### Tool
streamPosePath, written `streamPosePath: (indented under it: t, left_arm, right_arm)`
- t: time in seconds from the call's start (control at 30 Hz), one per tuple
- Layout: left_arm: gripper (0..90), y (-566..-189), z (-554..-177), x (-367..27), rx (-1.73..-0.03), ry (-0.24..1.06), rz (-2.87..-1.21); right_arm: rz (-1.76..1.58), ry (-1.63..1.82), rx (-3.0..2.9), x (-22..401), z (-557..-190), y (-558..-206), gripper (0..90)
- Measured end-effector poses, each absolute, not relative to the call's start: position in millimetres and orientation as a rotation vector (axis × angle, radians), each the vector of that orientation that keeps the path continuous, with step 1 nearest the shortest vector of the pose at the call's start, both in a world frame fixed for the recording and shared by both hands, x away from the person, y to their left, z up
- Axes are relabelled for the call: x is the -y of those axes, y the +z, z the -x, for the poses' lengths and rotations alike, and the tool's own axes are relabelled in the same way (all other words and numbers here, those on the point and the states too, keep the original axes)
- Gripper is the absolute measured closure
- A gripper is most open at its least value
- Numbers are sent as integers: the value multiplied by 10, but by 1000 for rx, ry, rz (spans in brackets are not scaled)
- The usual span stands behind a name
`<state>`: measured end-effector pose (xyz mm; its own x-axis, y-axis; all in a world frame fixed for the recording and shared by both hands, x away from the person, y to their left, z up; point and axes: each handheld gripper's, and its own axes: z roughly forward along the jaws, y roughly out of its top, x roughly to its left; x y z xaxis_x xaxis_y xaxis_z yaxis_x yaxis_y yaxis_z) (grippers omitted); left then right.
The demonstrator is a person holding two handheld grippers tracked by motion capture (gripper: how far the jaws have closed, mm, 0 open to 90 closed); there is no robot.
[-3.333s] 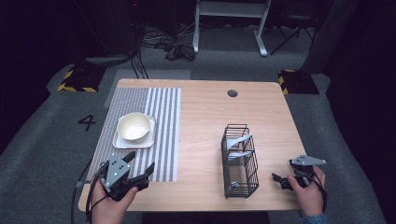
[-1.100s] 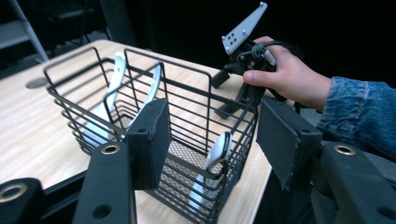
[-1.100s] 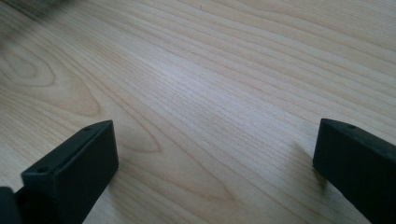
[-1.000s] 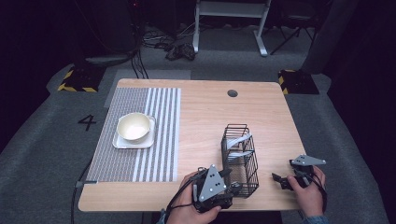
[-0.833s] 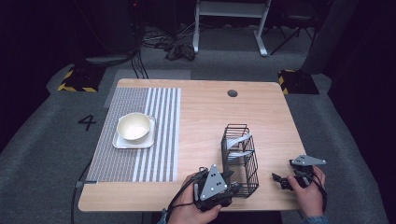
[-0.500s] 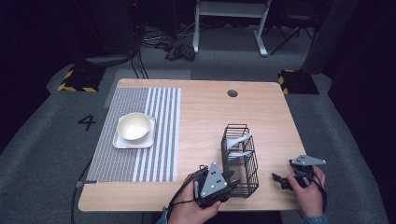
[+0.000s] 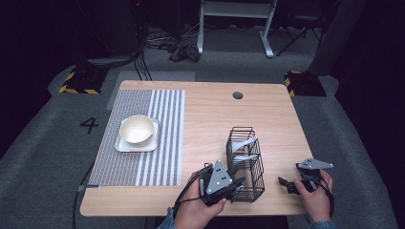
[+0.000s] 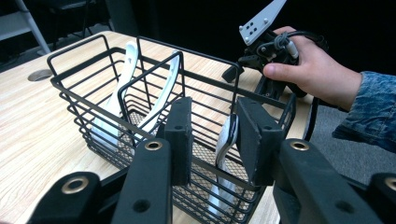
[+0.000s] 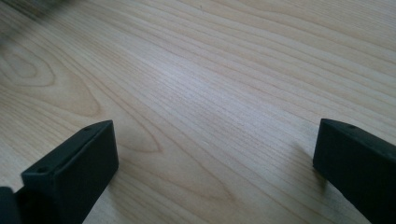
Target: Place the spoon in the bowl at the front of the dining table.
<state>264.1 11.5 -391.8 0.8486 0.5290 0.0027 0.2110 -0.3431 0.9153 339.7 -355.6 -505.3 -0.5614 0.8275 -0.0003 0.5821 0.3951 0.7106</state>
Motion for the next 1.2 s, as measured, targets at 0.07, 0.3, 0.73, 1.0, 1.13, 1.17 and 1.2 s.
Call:
streamPosePath:
  t: [0.07,0.3,0.73,1.0,1.13,1.17,1.2]
  left_arm:
    - [682,-3929,-2650,-108,-555,358,-1926]
    - [714,-3969,-2675,-95,-561,349,-1943]
    - [845,-3997,-2685,-93,-568,347,-1968]
    - [852,-3995,-2703,-86,-564,367,-1966]
    - [852,-3961,-2705,-80,-557,378,-1957]
    - [852,-3943,-2705,-82,-557,378,-1953]
    - [852,-3924,-2706,-83,-553,379,-1948]
  right_arm:
    - [-1221,961,-2304,3556,-3397,-5053,0]
    - [-1219,960,-2305,3557,-3397,-5053,0]
    - [-1220,959,-2304,3557,-3395,-5053,0]
    - [-1220,959,-2304,3557,-3396,-5053,0]
    - [-1220,959,-2304,3557,-3395,-5053,0]
    - [-1220,959,-2304,3557,-3395,-5053,0]
    - [-1220,959,-2304,3557,-3396,-5053,0]
